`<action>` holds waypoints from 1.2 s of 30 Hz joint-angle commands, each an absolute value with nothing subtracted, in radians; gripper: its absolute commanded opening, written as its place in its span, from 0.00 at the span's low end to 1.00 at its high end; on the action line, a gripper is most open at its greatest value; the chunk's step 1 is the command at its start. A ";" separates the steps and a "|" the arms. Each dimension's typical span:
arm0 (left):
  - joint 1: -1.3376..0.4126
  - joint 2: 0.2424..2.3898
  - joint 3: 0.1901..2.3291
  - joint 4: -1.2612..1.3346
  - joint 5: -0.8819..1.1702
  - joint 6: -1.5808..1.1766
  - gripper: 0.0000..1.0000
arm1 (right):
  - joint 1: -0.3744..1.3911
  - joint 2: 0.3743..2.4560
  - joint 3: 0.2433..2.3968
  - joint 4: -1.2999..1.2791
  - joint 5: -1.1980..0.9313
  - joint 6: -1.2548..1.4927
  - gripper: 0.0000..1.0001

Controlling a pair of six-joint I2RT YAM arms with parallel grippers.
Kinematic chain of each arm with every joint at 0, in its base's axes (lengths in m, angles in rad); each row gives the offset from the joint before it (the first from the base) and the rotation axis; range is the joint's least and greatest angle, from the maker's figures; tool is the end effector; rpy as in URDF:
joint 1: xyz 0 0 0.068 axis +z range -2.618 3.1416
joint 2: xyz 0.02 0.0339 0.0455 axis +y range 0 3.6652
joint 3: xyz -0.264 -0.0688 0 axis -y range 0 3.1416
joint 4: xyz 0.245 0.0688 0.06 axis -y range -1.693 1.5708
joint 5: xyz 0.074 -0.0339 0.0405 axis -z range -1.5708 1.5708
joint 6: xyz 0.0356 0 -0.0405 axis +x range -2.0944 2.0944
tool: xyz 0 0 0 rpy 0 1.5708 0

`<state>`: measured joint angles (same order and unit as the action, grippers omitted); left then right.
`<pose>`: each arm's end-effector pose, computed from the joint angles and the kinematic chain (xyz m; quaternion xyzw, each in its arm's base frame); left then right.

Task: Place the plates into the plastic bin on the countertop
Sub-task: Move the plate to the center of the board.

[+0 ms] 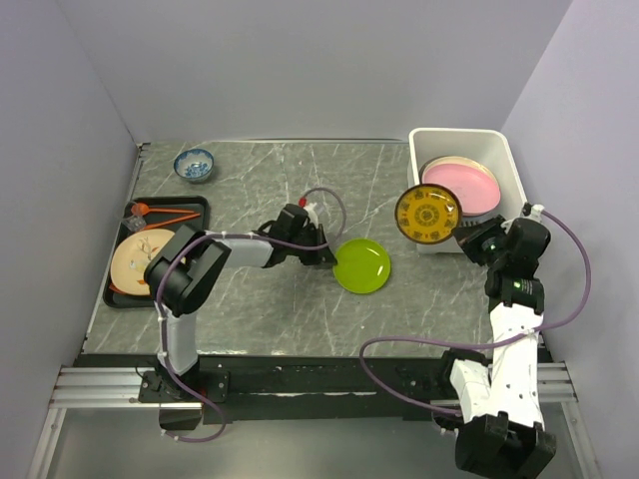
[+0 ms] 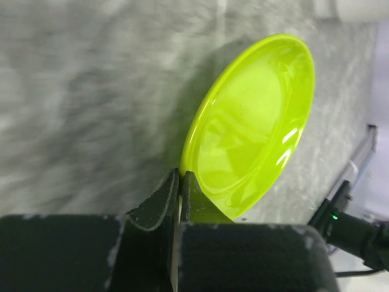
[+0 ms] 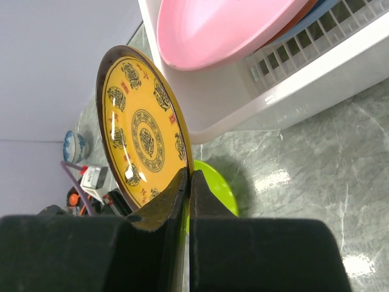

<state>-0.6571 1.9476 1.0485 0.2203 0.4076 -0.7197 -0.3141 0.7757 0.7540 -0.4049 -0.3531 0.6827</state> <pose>0.3078 -0.2553 0.1376 0.0596 0.8858 -0.4094 0.2102 0.1708 -0.0425 0.3086 0.3121 0.7725 0.2428 0.4969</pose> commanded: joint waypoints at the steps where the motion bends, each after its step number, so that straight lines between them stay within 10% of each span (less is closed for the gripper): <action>1: -0.634 1.859 1.020 0.123 0.339 -0.635 0.01 | -0.350 0.758 0.793 -0.331 -0.385 0.684 0.00; 13: -0.588 1.715 0.922 0.055 0.264 -0.618 0.10 | -0.497 0.799 0.836 -0.299 -0.459 0.678 0.00; 25: -0.588 1.605 0.927 0.025 0.215 -0.603 0.78 | -0.541 0.900 0.880 -0.245 -0.523 0.704 0.00; 36: -0.588 1.514 0.911 0.012 0.195 -0.584 0.99 | -0.555 1.028 0.914 -0.150 -0.482 0.768 0.00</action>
<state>-0.5884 1.5635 0.9142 0.0170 0.2096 -0.6086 -0.5442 0.9863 0.8421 -0.2665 -0.4934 0.7216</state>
